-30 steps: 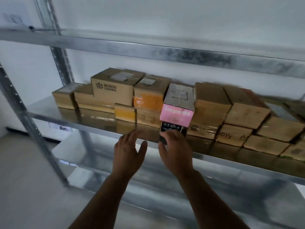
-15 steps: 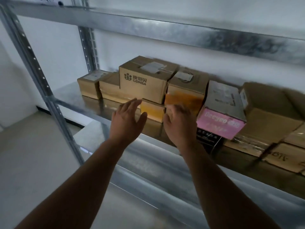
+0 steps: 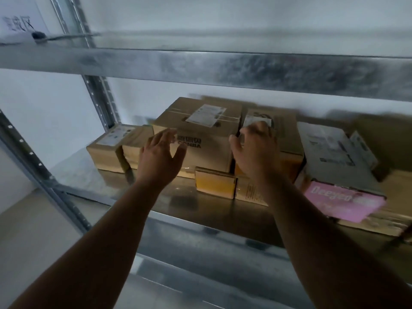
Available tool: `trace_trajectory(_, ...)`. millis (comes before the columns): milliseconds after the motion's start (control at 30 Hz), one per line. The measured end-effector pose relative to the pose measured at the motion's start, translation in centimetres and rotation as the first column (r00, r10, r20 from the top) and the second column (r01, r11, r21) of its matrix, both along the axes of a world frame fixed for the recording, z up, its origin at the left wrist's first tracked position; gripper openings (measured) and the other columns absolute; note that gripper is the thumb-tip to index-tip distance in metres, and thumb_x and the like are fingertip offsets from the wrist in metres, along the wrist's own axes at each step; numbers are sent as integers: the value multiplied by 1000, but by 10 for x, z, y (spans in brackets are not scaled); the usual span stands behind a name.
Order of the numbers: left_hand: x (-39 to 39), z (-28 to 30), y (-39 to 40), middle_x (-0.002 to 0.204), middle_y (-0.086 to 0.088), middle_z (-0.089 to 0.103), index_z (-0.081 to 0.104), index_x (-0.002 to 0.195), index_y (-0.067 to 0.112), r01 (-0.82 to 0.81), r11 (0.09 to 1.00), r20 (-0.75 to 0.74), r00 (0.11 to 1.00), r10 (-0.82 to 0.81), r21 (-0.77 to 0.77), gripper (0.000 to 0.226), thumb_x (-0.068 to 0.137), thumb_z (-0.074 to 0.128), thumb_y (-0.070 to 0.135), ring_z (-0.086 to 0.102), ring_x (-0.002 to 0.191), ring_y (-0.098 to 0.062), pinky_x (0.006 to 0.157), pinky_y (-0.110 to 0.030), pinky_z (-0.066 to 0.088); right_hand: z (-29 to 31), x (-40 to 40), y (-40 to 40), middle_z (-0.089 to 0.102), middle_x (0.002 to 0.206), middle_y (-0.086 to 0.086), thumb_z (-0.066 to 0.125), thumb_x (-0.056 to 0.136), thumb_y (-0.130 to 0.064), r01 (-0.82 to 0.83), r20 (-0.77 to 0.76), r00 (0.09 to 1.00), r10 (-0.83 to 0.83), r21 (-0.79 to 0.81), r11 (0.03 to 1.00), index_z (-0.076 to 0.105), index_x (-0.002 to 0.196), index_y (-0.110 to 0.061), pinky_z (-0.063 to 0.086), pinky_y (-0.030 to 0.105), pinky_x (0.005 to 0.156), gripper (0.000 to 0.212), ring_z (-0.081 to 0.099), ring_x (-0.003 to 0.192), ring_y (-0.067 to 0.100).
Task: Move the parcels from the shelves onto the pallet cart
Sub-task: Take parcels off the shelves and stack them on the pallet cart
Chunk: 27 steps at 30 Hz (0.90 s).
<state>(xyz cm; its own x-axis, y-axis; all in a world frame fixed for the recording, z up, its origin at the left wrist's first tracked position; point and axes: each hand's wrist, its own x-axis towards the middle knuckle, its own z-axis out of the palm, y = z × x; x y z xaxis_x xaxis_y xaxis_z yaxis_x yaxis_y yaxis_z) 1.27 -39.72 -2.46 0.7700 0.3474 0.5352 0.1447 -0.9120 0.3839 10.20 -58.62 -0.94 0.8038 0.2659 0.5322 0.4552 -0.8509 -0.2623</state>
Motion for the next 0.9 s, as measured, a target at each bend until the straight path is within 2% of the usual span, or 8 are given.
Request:
trace_trajectory(100, 14, 9, 32, 131, -10, 52, 46, 129, 17, 12, 999, -2, 1000, -13, -49, 46, 92, 41, 44, 45, 121, -31, 95, -47, 40, 1, 11, 21, 42, 133, 15, 40, 95, -45, 95, -18, 995, -96, -40, 995, 63, 107, -5, 40, 40, 92, 47, 43, 117, 29)
trace_trajectory(267, 36, 27, 69, 121, -14, 53, 45, 122, 12, -2, 980, -146, 989, -28, -201, 40, 94, 38, 38, 50, 108, -32, 84, -43, 40, 3, 17, 48, 38, 139, 18, 46, 93, -41, 298, -107, 948, -301, -42, 954, 59, 119, -1, 30, 45, 102, 50, 34, 126, 36)
trace_trajectory(367, 46, 32, 89, 114, -17, 57, 49, 116, 10, 41, 953, -220, 969, -110, -299, 35, 97, 35, 36, 56, 98, -31, 76, -40, 44, 7, 15, 66, 32, 145, 17, 47, 92, -40, 378, -156, 914, -375, -10, 926, 57, 123, -1, 23, 46, 107, 51, 26, 132, 36)
trace_trajectory(467, 50, 28, 108, 94, -18, 63, 56, 97, 7, 151, 887, -162, 956, -243, -436, 34, 98, 36, 35, 60, 81, -29, 71, -38, 49, 11, 5, 87, 30, 147, 15, 47, 92, -40, 393, -164, 909, -384, 27, 919, 49, 133, -6, 20, 46, 110, 53, 22, 134, 34)
trace_trajectory(567, 54, 26, 130, 86, -15, 63, 57, 93, 7, 140, 812, -85, 970, -227, -567, 36, 97, 36, 36, 60, 78, -29, 74, -39, 49, 11, -10, 110, 37, 139, 18, 48, 93, -38, 379, -168, 917, -361, 85, 922, 47, 131, -4, 30, 46, 107, 51, 30, 127, 35)
trace_trajectory(667, 56, 20, 155, 79, -8, 60, 56, 85, 14, 103, 843, -59, 986, -157, -528, 31, 95, 37, 36, 58, 74, -25, 70, -36, 48, 6, -22, 128, 44, 132, 22, 51, 94, -33, 354, -204, 931, -303, 291, 889, 44, 129, 3, 42, 41, 93, 51, 45, 111, 30)
trace_trajectory(800, 57, 5, 177, 83, -2, 60, 59, 97, 19, 141, 824, -79, 973, -219, -549, 20, 93, 45, 32, 57, 74, -18, 67, -34, 48, -7, -23, 129, 59, 107, 12, 57, 89, -29, 419, -510, 856, -90, 579, 700, 35, 139, -6, 51, 31, 64, 59, 59, 86, 21)
trace_trajectory(900, 58, 4, 187, 105, -10, 62, 55, 122, 20, 154, 682, -78, 951, -298, -715, 35, 90, 51, 31, 62, 91, -27, 81, -48, 54, -14, -25, 119, 56, 122, 14, 61, 88, -29, 456, -619, 763, 188, 720, 523, 39, 138, -9, 52, 47, 89, 58, 58, 105, 28)
